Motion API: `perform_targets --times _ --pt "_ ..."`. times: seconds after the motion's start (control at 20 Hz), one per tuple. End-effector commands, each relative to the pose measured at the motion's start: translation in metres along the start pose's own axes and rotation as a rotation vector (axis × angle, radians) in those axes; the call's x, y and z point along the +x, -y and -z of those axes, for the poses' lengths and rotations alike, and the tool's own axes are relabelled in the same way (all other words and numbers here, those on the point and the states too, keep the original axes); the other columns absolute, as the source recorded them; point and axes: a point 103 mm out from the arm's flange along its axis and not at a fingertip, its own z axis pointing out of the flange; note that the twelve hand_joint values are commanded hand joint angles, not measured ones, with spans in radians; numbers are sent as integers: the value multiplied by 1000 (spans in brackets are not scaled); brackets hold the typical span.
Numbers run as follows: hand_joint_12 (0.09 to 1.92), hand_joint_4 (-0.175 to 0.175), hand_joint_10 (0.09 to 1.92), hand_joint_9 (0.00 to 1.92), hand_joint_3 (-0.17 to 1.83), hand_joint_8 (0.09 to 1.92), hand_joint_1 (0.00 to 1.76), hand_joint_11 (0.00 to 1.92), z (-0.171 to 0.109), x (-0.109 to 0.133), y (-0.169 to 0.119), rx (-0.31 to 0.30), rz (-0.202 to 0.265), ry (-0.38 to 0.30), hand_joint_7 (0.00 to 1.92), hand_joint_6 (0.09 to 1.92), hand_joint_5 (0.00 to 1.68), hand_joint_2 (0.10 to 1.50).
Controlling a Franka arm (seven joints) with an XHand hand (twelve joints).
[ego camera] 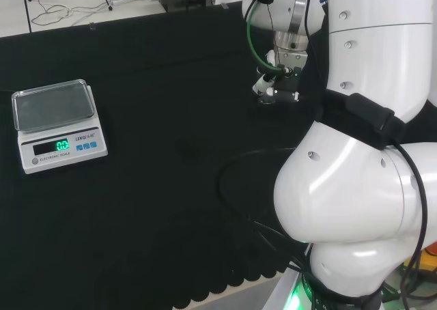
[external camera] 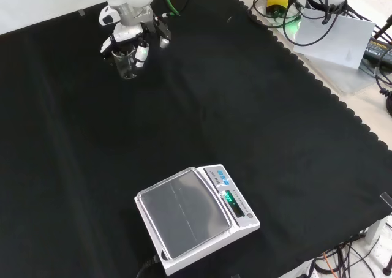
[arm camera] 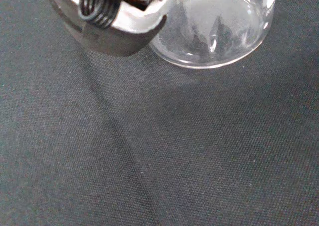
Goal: Pick up the beaker.
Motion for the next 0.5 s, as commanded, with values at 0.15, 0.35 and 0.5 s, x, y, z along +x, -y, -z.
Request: perform_targets --times 0.15,0.35,0.5 --pt "1187 -10 1033 837 190 1334 995 853 32 1 6 -28 17 -1 528 1425 706 1162" --pt "1186 -18 1045 844 124 1345 996 858 60 6 13 -64 31 4 540 1422 716 1197" --pt "1185 -22 1049 847 117 1351 998 861 88 13 20 -102 48 15 545 1419 718 1199"
